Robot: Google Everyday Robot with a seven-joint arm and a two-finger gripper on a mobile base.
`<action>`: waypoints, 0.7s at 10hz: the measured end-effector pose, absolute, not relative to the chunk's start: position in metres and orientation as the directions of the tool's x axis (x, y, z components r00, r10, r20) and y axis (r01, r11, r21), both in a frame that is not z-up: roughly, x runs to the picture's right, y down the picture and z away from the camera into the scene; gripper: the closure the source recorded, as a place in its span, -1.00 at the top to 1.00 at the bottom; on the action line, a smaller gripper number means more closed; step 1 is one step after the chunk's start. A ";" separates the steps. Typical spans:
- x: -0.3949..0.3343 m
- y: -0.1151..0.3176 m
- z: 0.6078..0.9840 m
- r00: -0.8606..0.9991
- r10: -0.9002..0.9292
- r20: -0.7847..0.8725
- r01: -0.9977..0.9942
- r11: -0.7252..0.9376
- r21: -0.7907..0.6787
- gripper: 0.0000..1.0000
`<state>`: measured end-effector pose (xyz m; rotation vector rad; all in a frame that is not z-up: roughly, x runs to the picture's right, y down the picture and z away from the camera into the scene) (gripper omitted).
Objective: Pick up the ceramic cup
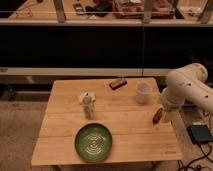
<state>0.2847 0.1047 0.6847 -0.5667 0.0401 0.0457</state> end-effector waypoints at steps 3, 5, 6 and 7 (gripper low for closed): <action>0.285 0.104 0.685 0.998 0.034 -0.054 -0.058 0.843 -0.536 0.30; 0.272 0.079 0.709 0.997 0.076 -0.033 -0.082 0.872 -0.482 0.30; 0.263 0.062 0.721 0.996 0.093 -0.011 -0.088 0.890 -0.447 0.30; 0.248 0.040 0.736 0.993 0.111 0.029 -0.090 0.912 -0.399 0.30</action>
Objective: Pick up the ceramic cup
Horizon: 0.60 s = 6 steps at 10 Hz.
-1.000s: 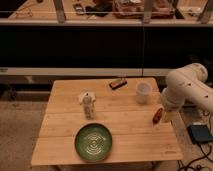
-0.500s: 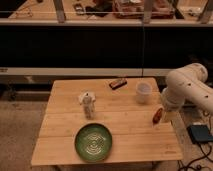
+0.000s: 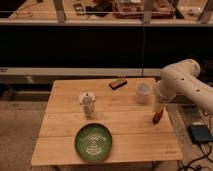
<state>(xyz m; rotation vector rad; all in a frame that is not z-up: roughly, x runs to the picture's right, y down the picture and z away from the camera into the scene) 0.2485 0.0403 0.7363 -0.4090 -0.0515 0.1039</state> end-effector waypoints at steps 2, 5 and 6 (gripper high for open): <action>0.237 0.021 0.748 0.990 0.120 0.071 -0.087 0.930 -0.356 0.30; 0.239 0.022 0.748 0.990 0.119 0.070 -0.087 0.930 -0.356 0.30; 0.238 0.022 0.748 0.991 0.118 0.071 -0.085 0.930 -0.356 0.30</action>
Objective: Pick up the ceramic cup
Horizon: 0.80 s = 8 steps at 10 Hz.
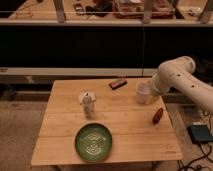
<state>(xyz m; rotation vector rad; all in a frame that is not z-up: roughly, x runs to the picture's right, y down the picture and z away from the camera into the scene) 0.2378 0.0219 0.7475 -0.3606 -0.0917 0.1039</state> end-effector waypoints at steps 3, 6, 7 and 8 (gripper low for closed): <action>0.233 0.032 0.751 0.987 0.105 0.124 -0.051 0.925 -0.378 0.30; 0.235 0.028 0.756 0.959 0.124 0.256 -0.026 0.934 -0.356 0.30; 0.239 0.026 0.756 0.955 0.129 0.269 -0.028 0.937 -0.349 0.30; 0.239 0.025 0.756 0.953 0.129 0.273 -0.027 0.938 -0.346 0.30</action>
